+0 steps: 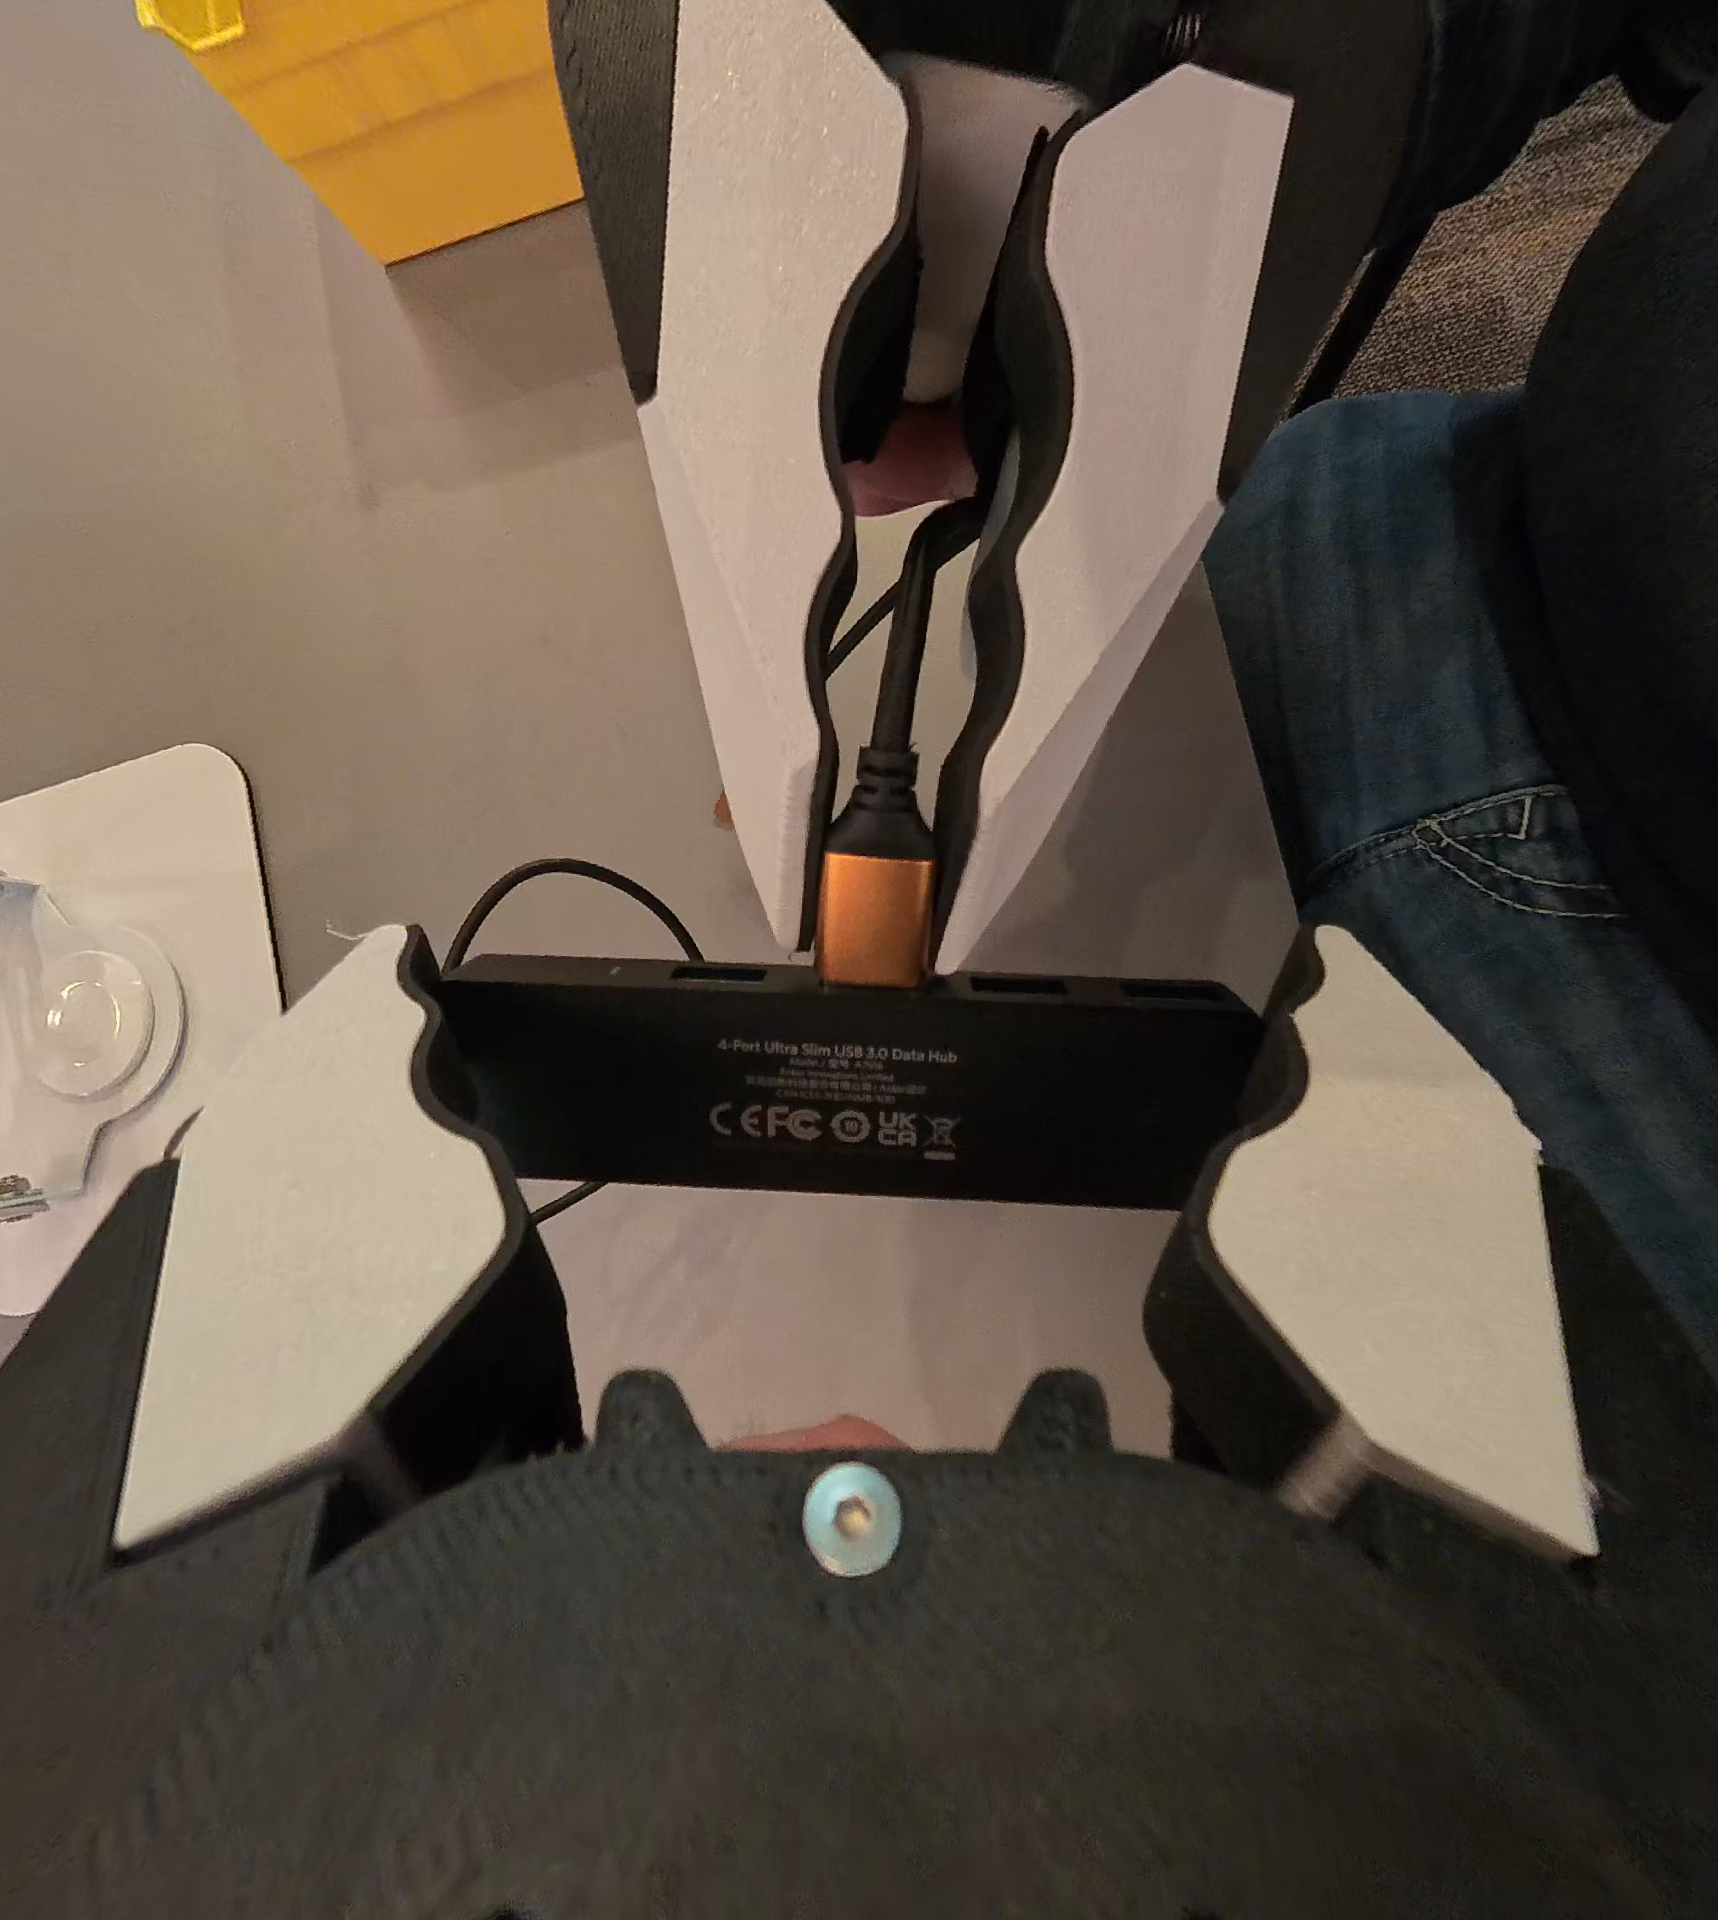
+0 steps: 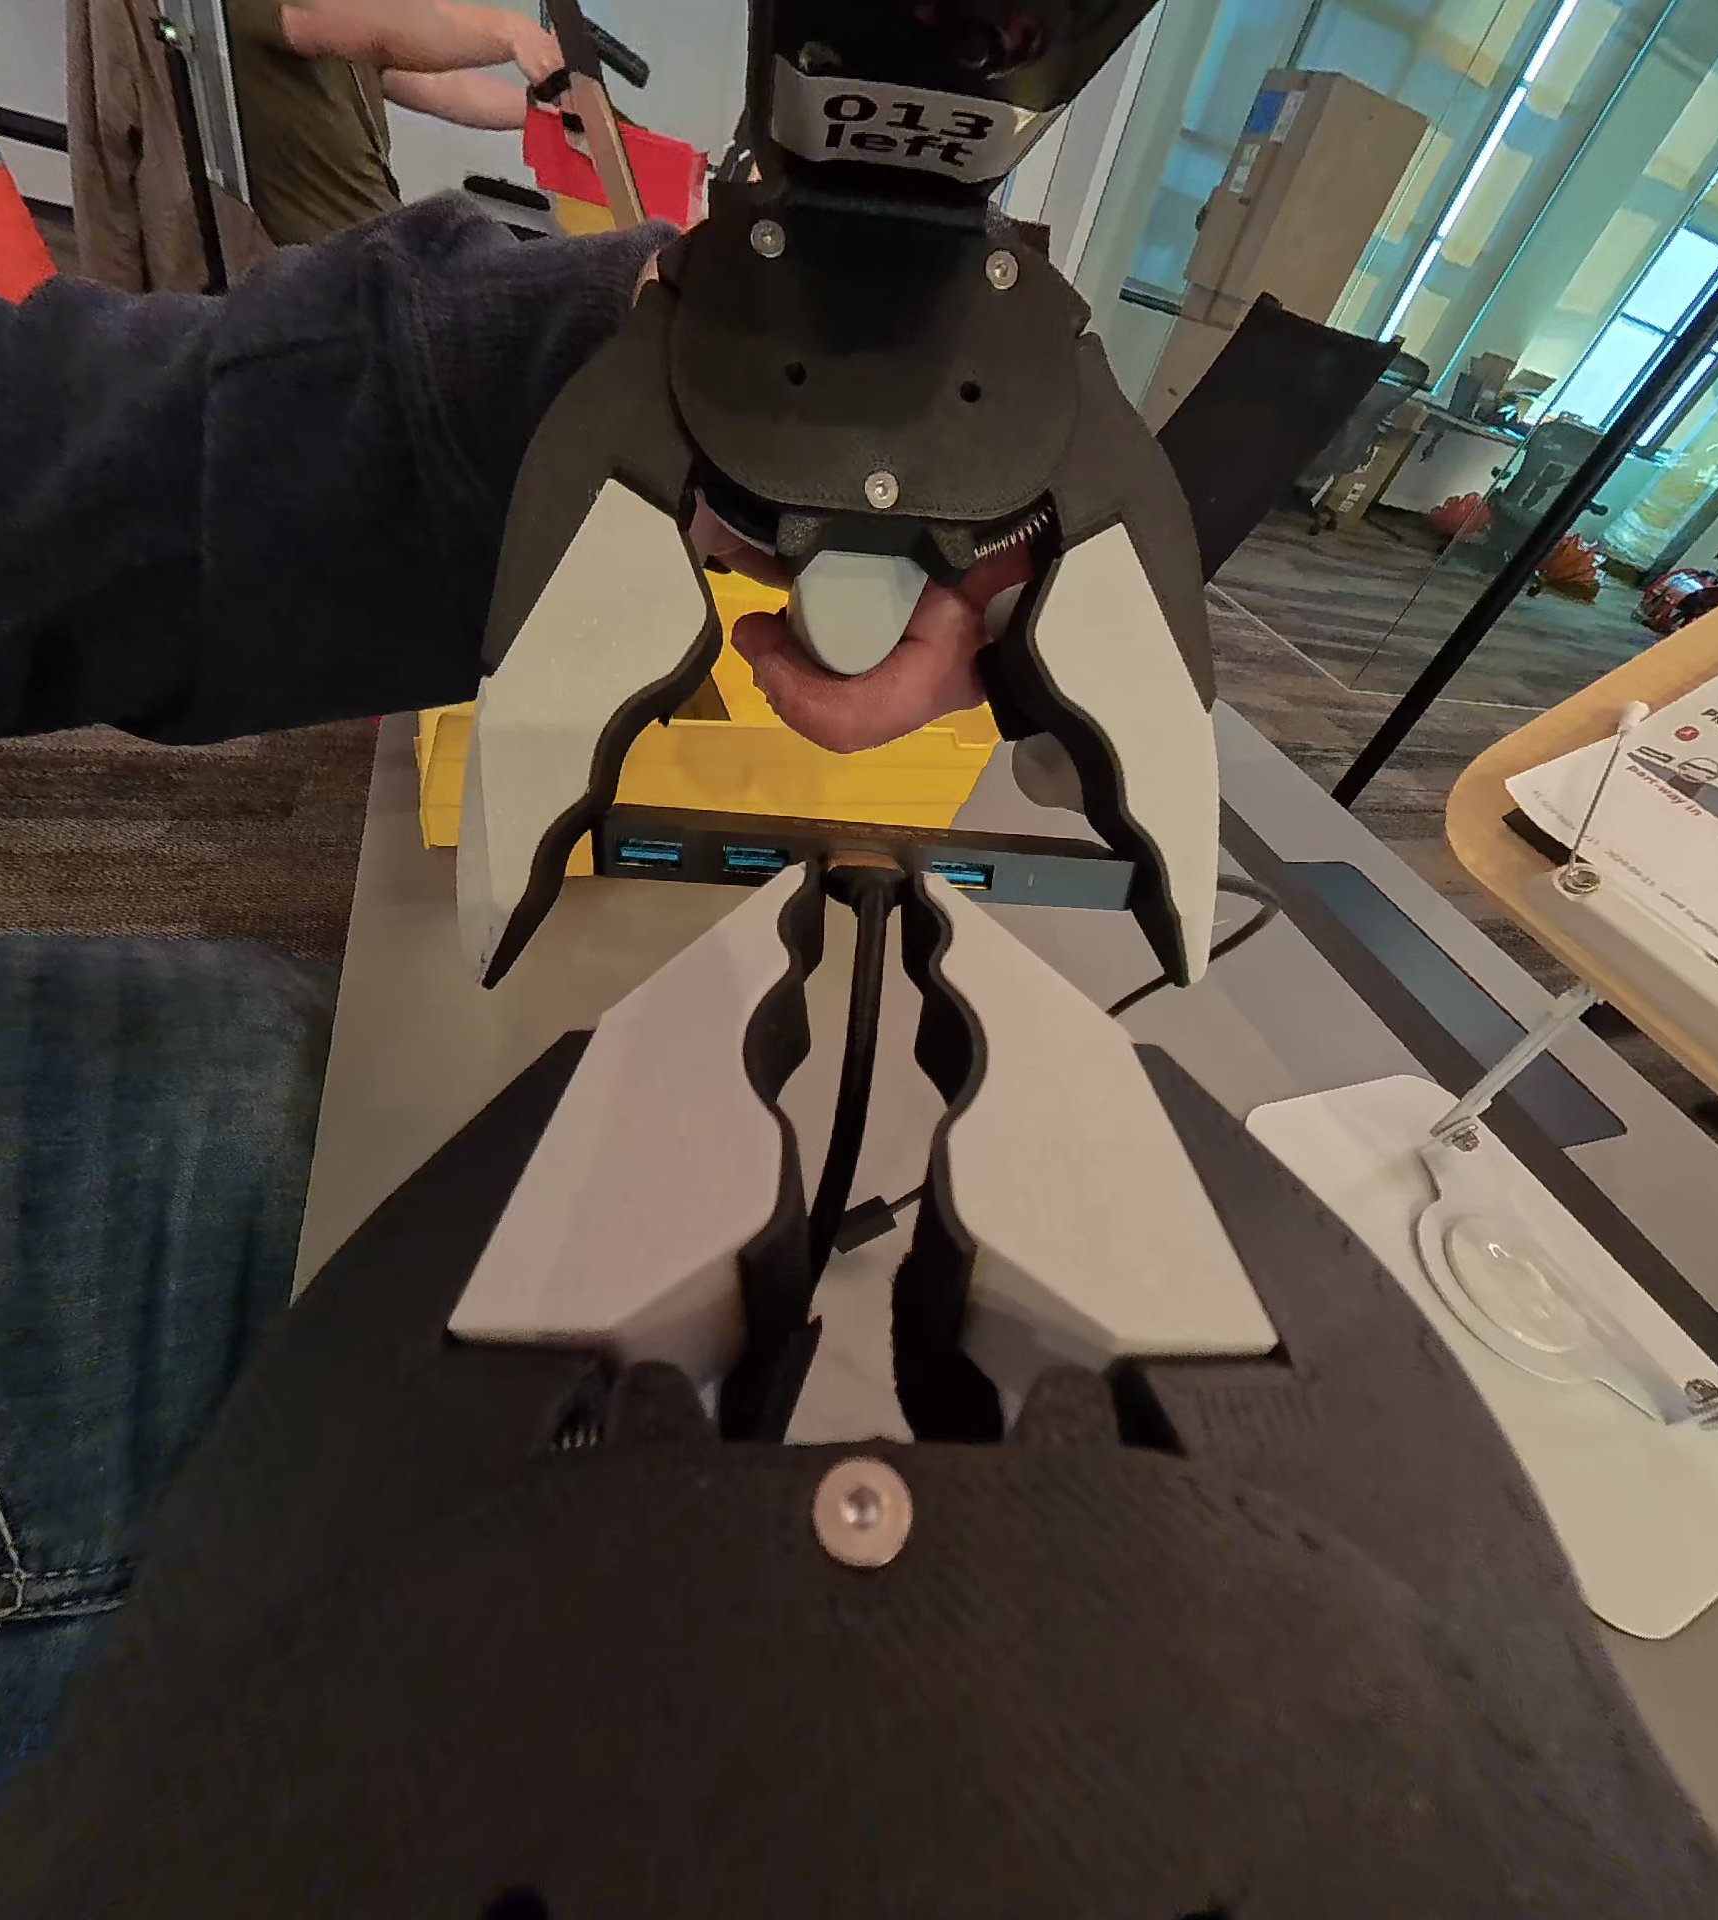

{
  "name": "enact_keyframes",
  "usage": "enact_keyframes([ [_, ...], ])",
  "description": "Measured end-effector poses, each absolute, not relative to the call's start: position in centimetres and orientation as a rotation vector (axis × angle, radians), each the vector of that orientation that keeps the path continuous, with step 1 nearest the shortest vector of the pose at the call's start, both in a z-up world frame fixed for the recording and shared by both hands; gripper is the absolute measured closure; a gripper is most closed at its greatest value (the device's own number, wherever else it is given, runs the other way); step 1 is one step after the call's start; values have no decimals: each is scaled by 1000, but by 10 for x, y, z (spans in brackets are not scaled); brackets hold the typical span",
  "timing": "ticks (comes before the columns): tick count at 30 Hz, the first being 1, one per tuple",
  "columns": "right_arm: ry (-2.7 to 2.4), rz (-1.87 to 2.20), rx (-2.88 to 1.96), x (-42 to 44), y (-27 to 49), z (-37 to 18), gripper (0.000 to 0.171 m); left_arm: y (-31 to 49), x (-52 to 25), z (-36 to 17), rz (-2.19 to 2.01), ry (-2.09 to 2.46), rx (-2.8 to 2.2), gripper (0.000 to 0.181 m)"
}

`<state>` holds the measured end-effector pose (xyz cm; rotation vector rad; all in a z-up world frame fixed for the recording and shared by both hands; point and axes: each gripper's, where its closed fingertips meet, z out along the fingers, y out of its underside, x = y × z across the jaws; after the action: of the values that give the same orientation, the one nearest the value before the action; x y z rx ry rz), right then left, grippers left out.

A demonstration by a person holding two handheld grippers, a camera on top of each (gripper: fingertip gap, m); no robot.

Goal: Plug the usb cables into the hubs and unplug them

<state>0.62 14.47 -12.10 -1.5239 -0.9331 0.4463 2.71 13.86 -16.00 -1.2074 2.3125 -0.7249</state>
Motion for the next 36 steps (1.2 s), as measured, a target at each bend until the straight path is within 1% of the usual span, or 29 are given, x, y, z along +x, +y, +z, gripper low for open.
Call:
enact_keyframes([
  [14, -956, 419, -1532, 6, 147, -130, 158, 143, 24, -168, -645, 2330, -1241, 39],
  [22, -1000, 480, -1513, 7, 142, -129, 158, 140, 24, -167, -607, 2328, -1250, 40],
  [36, -1043, 662, -1420, 6, 135, -125, 159, 135, 24, -159, -666, 2278, -1221, 41],
])
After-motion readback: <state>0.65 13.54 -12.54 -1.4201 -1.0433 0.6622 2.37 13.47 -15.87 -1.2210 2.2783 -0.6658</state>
